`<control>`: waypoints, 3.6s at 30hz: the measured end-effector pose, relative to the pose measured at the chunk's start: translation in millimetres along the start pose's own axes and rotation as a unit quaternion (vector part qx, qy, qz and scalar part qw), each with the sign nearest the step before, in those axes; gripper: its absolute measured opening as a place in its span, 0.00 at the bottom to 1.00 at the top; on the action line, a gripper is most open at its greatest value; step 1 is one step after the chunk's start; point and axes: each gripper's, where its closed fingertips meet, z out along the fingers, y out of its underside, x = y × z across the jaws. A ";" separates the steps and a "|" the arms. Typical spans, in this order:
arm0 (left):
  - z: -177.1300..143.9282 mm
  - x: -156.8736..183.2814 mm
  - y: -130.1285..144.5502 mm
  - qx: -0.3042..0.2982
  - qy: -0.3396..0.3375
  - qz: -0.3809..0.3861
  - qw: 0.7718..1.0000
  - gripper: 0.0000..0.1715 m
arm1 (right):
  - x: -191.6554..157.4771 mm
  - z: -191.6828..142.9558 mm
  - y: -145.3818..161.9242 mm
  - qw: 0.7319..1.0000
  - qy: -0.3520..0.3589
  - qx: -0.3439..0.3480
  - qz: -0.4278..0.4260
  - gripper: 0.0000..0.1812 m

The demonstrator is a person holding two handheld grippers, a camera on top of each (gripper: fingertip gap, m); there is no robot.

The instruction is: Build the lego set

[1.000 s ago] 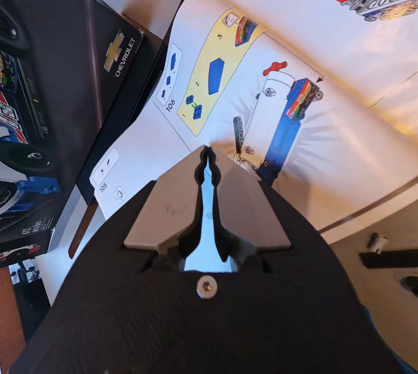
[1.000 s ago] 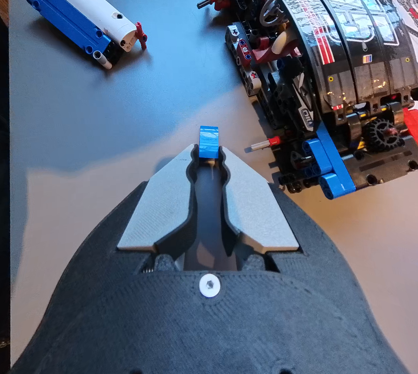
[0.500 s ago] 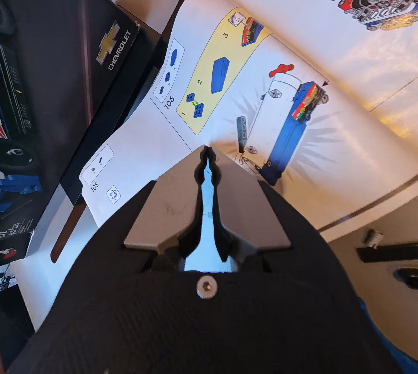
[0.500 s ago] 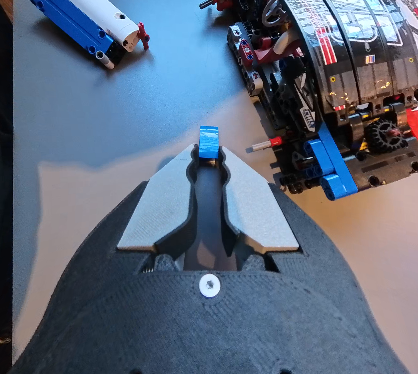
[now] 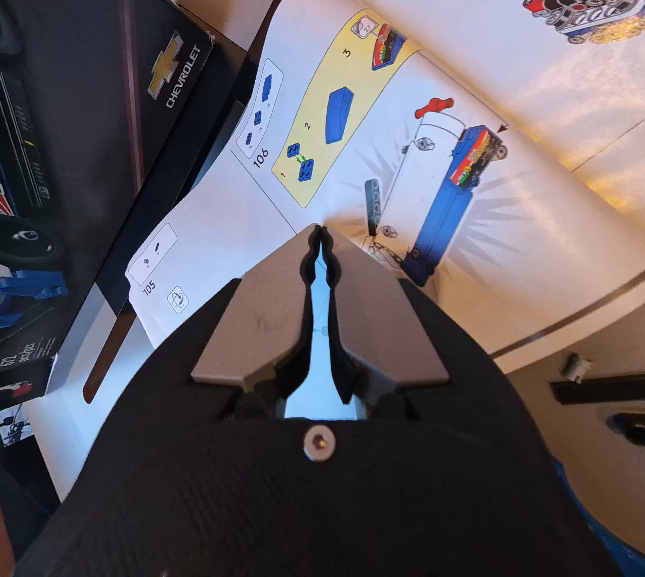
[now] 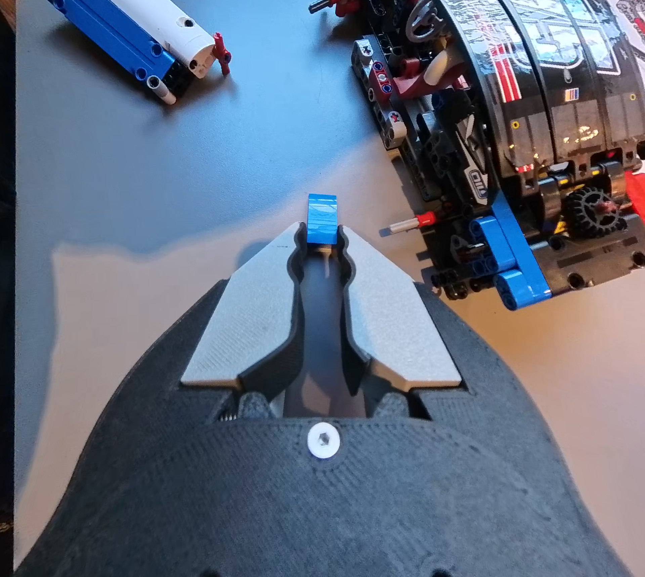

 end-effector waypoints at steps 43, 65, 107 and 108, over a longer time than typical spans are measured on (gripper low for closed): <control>-181.2 492.4 -276.7 0.194 0.340 -0.089 0.916 0.28 | 23.7 -220.7 180.7 0.969 0.174 0.013 0.177 0.17; -140.4 521.1 -281.1 0.153 0.372 0.023 0.915 0.17 | 11.8 -217.7 202.1 0.969 0.150 -0.014 0.196 0.18; -265.9 622.9 -243.1 0.287 0.387 0.019 0.876 0.24 | -96.9 -239.5 186.5 0.923 0.152 0.134 0.328 0.14; -266.1 620.1 -241.1 0.293 0.381 0.019 0.877 0.24 | -95.9 -238.9 186.3 0.924 0.158 0.130 0.323 0.14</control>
